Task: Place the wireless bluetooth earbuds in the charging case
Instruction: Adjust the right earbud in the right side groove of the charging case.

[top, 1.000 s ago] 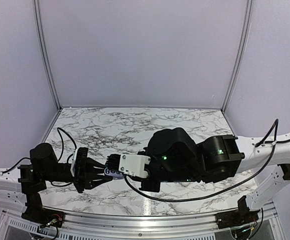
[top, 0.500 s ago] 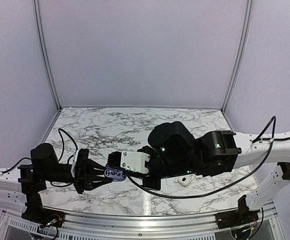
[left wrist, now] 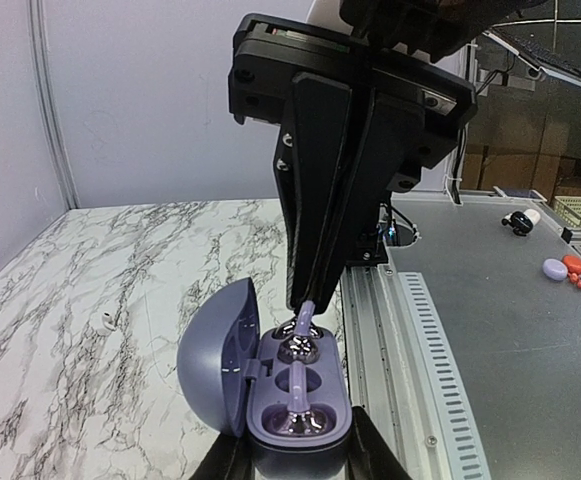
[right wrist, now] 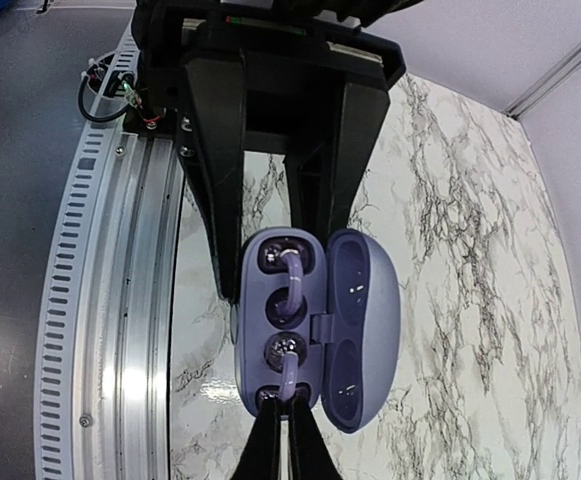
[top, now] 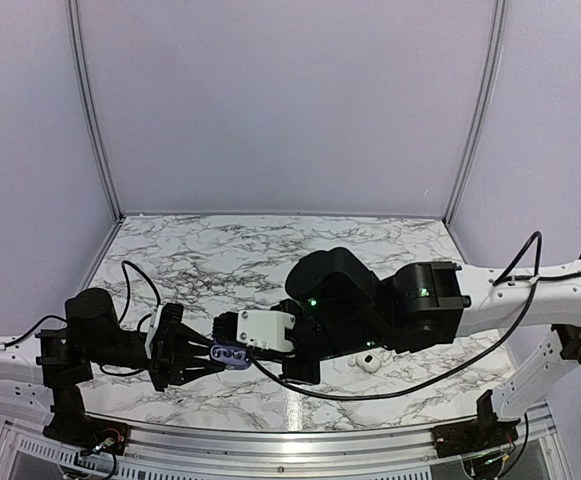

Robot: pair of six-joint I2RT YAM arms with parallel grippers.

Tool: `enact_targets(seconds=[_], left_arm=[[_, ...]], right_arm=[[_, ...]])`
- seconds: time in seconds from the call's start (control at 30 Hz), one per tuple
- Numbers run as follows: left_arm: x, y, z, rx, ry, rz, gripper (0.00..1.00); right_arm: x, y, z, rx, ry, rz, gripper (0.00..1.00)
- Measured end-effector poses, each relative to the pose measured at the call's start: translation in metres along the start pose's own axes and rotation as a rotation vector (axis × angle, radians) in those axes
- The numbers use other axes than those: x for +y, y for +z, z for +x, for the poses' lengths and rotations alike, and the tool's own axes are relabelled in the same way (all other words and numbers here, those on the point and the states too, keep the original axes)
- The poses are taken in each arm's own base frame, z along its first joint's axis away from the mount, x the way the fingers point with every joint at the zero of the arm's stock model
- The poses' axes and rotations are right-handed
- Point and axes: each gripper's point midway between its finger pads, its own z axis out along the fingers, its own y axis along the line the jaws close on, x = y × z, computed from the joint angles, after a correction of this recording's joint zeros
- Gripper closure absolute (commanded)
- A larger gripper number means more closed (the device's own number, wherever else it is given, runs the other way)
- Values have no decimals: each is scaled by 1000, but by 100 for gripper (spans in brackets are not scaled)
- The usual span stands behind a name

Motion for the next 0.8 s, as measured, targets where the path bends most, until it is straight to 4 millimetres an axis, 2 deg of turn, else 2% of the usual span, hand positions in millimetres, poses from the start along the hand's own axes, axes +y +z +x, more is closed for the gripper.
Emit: enact_targets(seconds=[0.17,0.3,0.53,0.8], left_arm=[[-1,0,-2,-6,3,6,100],[-1,0,-4,-16,8,6,100],[0,0,-11,-44,27,3,100],[0,0,-12,-50,37,-1,100]], right_arm=[[1,0,0,0,3,-6,82],[1,-2,-1,1,2,-13,78],[-3,-13,-21,-38,-2,-9,66],[-6,-21,-35,-70,-8,-7,60]])
